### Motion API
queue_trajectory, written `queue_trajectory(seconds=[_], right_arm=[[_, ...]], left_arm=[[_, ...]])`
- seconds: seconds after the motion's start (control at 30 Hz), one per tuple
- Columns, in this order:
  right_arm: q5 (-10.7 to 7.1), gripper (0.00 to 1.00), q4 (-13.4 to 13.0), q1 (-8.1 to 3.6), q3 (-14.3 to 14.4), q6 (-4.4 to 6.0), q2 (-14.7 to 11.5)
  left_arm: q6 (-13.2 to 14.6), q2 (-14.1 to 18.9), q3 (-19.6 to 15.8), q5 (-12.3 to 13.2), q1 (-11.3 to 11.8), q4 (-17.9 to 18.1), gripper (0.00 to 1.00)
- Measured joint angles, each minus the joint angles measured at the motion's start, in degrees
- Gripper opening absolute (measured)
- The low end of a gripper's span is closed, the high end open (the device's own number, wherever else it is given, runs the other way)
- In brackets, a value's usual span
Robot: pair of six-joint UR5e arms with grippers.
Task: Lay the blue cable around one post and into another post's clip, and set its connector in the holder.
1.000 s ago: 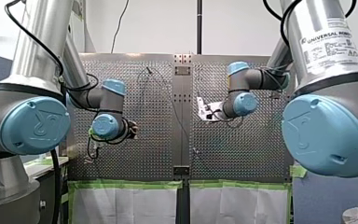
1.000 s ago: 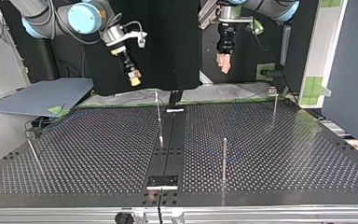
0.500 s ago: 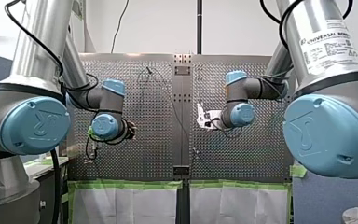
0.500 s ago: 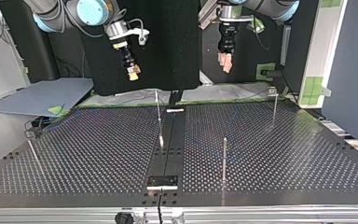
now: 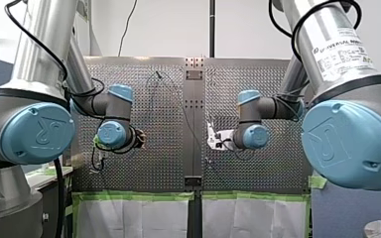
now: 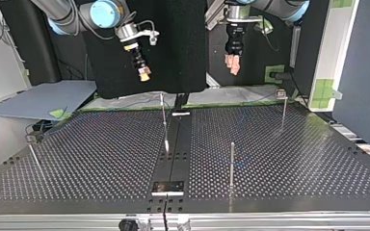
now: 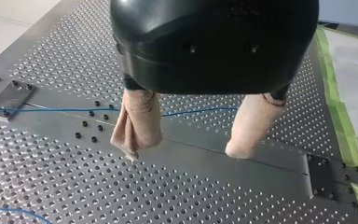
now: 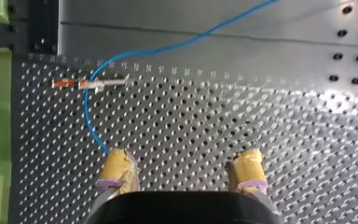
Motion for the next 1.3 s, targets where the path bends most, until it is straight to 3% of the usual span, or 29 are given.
queue_trajectory(seconds=[0.57, 0.73, 1.0, 1.13, 1.3], right_arm=[[0.0, 1.0, -2.3, 2.16, 1.4, -2.21, 0.3], [1.97, 1.0, -3.5, 4.41, 1.9, -3.35, 0.4], [6.29, 1.0, -3.3, 8.69, 2.0, -3.53, 0.4], [8.24, 1.0, -3.6, 9.69, 2.3, -3.34, 0.5], [11.29, 1.0, -4.2, 9.61, 2.8, -2.31, 0.6]], left_arm=[[-0.6, 0.0, -0.6, -0.2, 0.0, -0.1, 1.0], [-1.0, 0.0, -0.6, -0.2, 0.0, -0.1, 1.0], [-1.9, 0.0, -0.6, -0.1, 0.0, -0.5, 1.0], [-3.0, 0.0, -0.6, -0.2, 0.0, -0.7, 1.0], [-5.0, 0.0, -0.6, -1.5, 0.1, -2.2, 1.0]])
